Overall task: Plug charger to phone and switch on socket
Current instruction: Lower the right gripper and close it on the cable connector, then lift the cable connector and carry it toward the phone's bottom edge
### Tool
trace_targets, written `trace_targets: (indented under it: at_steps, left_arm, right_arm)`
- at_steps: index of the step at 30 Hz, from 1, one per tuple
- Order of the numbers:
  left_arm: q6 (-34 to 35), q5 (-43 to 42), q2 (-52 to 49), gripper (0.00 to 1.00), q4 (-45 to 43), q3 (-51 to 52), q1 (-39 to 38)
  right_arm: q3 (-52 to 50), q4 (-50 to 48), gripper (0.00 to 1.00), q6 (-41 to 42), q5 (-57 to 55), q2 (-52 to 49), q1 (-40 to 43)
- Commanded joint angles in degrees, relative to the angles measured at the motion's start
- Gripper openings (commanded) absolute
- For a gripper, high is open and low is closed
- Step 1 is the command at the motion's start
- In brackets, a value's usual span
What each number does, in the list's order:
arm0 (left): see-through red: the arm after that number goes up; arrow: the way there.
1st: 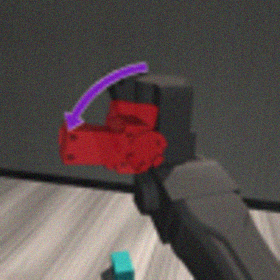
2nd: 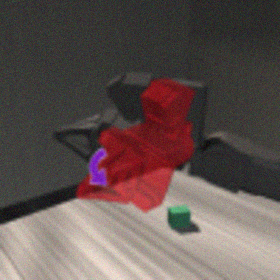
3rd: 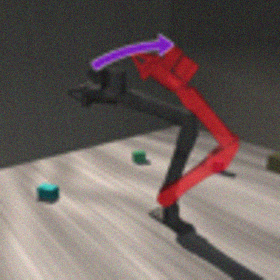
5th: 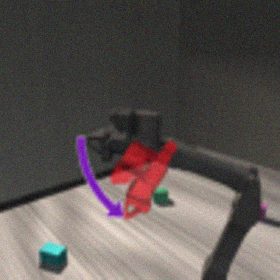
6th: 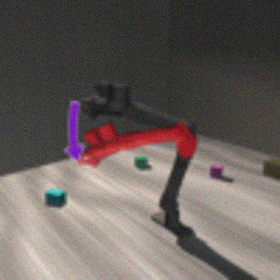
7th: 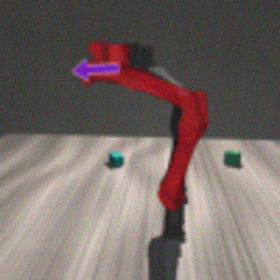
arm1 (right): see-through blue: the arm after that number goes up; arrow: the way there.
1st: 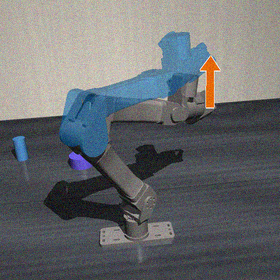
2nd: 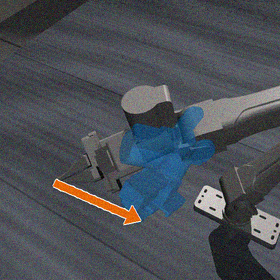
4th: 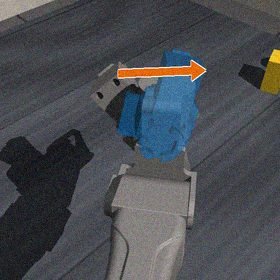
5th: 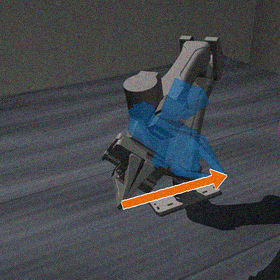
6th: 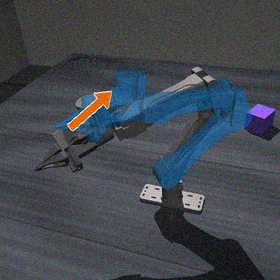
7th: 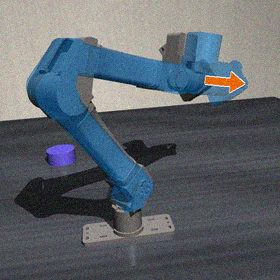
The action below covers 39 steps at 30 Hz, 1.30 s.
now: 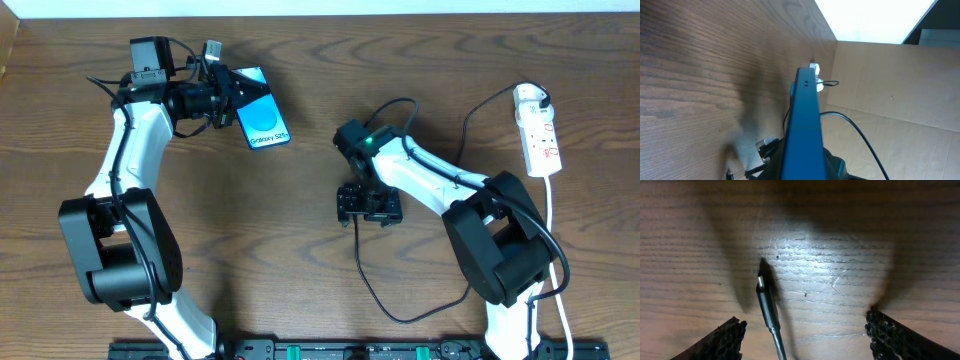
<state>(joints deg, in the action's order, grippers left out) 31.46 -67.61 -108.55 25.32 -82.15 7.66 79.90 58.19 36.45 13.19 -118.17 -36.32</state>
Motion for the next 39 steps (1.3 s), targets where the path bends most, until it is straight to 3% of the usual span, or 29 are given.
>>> trace_targets:
  at_steps: [1, 6, 11, 20, 27, 31, 35, 39]
  left_arm:
    - [-0.4, -2.3, 0.9, 0.07, 0.0, 0.2, 0.0]
    - [-0.4, -2.3, 0.9, 0.07, -0.1, 0.2, 0.0]
    - [-0.4, -2.3, 0.9, 0.07, -0.1, 0.2, 0.0]
    - [-0.4, -2.3, 0.9, 0.07, -0.1, 0.2, 0.0]
    - [-0.4, -2.3, 0.9, 0.07, -0.3, 0.2, 0.0]
    - [-0.4, -2.3, 0.9, 0.07, -0.5, 0.2, 0.0]
    - [-0.4, -2.3, 0.9, 0.07, -0.5, 0.2, 0.0]
    - [-0.4, -2.3, 0.9, 0.07, -0.5, 0.2, 0.0]
  right_arm:
    - [0.3, -0.8, 0.77, 1.3, -1.4, -1.1, -1.0]
    - [0.3, -1.1, 0.75, 2.3, -2.8, -1.1, -2.0]
    - [0.3, -1.4, 0.57, 3.0, -2.8, -1.1, -2.8]
    - [0.3, -4.7, 0.35, 5.9, -2.8, -1.1, -2.8]
    - [0.3, -5.0, 0.27, 8.6, -3.9, -1.1, -2.8]
    - [0.3, -4.7, 0.16, 8.7, -3.8, -1.1, -2.8]
    - [0.3, -4.6, 0.13, 9.0, -3.8, -1.1, -2.8]
    - [0.3, -4.4, 0.01, 9.0, -2.3, -1.1, -2.8]
